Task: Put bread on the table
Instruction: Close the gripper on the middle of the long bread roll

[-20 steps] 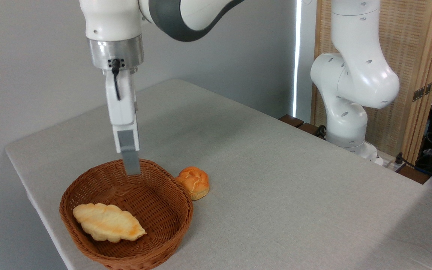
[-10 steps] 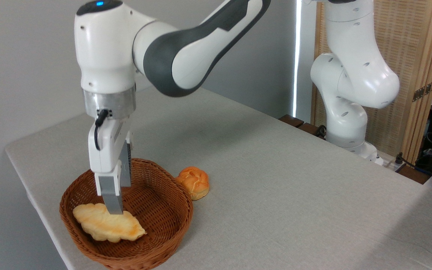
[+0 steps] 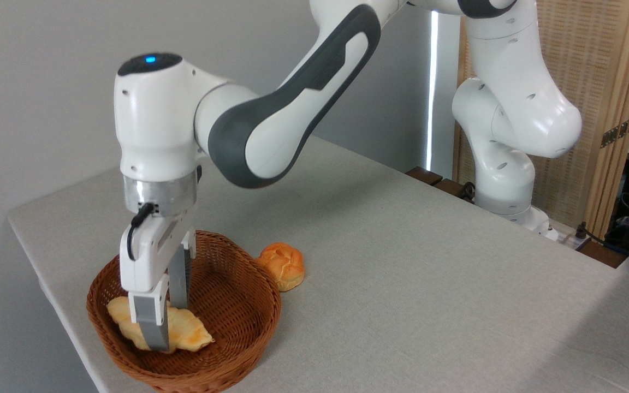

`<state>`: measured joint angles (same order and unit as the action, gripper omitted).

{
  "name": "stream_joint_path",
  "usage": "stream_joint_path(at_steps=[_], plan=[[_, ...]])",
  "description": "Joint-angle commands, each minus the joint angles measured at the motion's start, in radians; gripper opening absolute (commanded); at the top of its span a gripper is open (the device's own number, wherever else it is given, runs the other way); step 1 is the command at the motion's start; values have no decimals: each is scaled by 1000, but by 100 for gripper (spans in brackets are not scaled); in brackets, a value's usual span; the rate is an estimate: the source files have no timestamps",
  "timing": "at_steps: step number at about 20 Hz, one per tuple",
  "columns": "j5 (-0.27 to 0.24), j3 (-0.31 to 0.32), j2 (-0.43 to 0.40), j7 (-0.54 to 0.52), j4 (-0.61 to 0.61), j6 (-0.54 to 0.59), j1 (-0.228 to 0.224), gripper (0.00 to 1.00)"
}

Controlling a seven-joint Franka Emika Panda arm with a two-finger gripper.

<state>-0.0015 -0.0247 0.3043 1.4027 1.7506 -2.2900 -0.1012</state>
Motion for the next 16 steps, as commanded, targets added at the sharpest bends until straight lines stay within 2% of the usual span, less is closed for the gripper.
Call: stream_joint_path(at_steps=[1, 9, 12, 16], plan=[[47, -15, 12, 10, 43, -103, 5, 100], [49, -32, 9, -11, 61, -100, 5, 100], [43, -35, 9, -16, 64, -100, 5, 96], [43, -35, 6, -14, 63, -100, 6, 96]])
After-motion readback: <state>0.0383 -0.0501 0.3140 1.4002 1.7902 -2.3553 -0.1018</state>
